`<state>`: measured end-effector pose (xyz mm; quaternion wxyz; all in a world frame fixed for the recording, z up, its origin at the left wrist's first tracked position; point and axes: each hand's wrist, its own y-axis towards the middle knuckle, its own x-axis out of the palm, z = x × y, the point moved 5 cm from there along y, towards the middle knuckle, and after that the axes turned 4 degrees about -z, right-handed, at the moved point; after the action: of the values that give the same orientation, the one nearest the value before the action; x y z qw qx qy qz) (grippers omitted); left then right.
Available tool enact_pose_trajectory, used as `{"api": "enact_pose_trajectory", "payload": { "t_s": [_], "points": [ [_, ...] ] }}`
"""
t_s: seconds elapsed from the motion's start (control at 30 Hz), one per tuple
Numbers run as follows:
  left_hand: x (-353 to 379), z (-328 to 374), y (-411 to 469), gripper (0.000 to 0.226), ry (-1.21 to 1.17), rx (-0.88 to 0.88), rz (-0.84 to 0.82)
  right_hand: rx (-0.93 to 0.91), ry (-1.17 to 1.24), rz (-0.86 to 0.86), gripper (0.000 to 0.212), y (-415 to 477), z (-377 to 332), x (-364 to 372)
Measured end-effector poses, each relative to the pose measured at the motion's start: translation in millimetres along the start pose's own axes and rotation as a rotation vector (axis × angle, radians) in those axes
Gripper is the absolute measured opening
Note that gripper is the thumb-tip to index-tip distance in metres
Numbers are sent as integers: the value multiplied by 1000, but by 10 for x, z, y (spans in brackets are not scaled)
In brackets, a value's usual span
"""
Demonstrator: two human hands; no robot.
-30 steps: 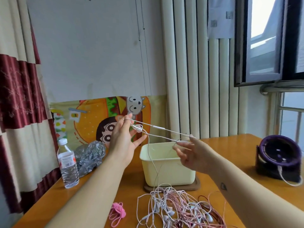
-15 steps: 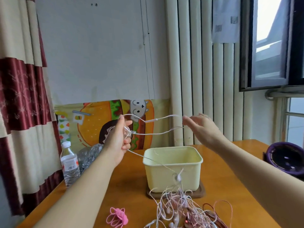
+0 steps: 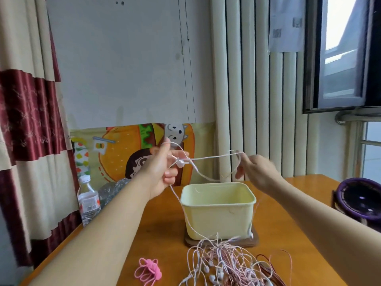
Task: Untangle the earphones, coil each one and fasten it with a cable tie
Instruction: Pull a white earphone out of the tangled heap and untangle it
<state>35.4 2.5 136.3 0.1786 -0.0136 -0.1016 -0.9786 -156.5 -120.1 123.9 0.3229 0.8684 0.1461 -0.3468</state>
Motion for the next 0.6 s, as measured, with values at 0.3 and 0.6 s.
{"api": "enact_pose_trajectory", "payload": {
  "t_s": [0.3,0.6],
  "points": [
    [87,-103,-84,16,368,58,-92,227,1356,-681,80,-206,-204,265],
    [128,-358,-130,13,596,31,-175,-108,1489,-139,56,-1,-327,-108]
  ]
}}
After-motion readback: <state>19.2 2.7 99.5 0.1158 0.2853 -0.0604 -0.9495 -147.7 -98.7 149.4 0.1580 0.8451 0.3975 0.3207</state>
